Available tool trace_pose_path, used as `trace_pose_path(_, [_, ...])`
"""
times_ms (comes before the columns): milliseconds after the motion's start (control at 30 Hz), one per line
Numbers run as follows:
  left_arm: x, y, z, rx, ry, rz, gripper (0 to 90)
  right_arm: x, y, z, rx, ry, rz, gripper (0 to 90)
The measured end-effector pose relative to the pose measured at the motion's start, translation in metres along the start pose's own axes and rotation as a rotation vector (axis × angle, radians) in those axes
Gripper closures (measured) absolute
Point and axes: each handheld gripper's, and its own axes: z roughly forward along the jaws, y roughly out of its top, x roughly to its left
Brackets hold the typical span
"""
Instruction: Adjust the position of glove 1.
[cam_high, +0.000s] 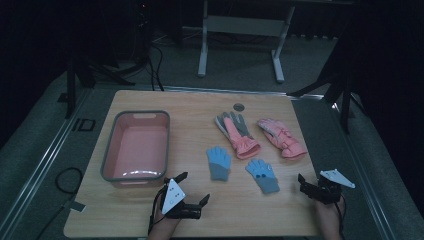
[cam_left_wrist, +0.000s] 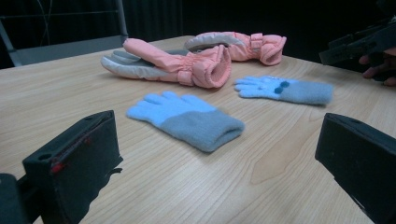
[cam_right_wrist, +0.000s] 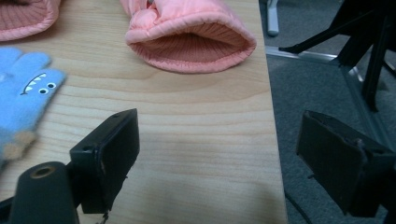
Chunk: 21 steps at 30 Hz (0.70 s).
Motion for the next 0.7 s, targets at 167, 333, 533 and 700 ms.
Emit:
trace_pose_path(167, [0.0, 0.0, 0.0, 0.001, -0.005, 0.0, 0.0, -0.002, 0.0, 0.0, 0.003, 0.006, 0.013, 13.4])
trace_pose_path(333, [0.0, 0.0, 0.0, 0.002, -0.009, 0.001, 0.0, 0.001, -0.001, -0.001, 0.009, -0.013, 0.004, 13.4])
trace_pose_path(533, [0.0, 0.0, 0.0, -0.004, -0.007, 0.0, 0.0, 0.006, 0.01, -0.011, 0.002, 0.017, -0.012, 11.6])
trace_pose_path(700, [0.0, 0.0, -0.001, -0.006, -0.005, 0.006, 0.0, 0.01, 0.031, -0.021, 0.034, 0.037, 0.005, 13.4])
